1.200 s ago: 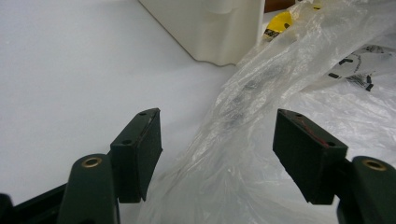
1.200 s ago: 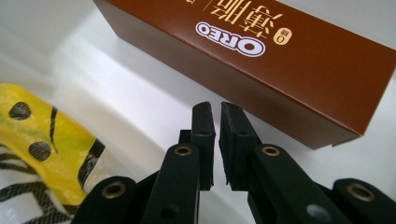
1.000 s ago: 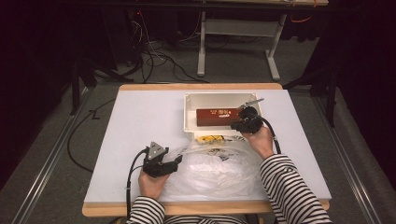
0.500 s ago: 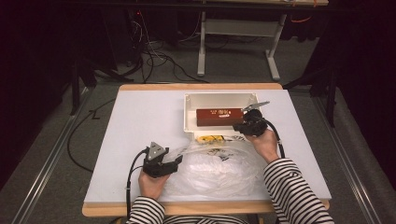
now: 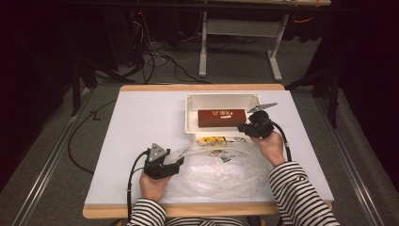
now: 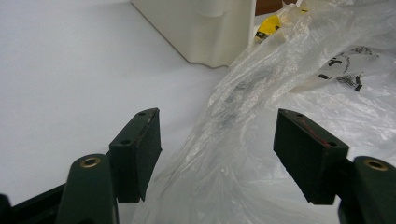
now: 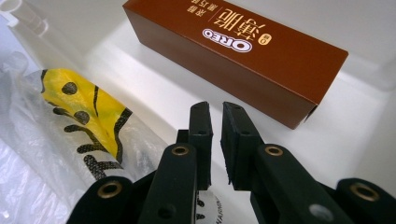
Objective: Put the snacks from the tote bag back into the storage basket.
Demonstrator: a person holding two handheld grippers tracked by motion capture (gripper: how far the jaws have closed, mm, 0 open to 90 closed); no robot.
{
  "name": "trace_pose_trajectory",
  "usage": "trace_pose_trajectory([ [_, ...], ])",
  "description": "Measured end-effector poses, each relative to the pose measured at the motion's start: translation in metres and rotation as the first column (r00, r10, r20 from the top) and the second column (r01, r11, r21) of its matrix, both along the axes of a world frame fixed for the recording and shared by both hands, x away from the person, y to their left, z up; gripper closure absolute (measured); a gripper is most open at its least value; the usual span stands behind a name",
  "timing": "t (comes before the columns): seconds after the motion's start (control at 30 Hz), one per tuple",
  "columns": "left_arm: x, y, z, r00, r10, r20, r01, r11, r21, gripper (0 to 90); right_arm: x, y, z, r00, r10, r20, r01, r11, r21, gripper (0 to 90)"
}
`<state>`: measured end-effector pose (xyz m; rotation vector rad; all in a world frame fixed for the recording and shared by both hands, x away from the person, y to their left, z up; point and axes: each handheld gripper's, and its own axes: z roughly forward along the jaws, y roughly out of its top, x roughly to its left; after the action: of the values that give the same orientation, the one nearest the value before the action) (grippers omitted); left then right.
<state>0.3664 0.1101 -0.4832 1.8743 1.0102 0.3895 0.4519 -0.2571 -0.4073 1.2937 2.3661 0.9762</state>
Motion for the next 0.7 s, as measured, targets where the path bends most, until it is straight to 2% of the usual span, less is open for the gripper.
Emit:
trace_pose_trajectory([
  [0.4,0.000,0.000,0.000,1.0000,-0.009,-0.004,0.009,1.0000,-0.002,30.7,-0.009,-0.005,0.007,0.9998,0.003,0.018,-0.003,1.000,0.001,81.1],
  [0.7,-0.001,-0.001,0.001,0.9996,-0.023,-0.014,0.023,0.9997,0.001,28.9,-0.015,-0.014,0.003,0.9998,-0.008,0.017,0.008,1.000,0.016,80.8],
])
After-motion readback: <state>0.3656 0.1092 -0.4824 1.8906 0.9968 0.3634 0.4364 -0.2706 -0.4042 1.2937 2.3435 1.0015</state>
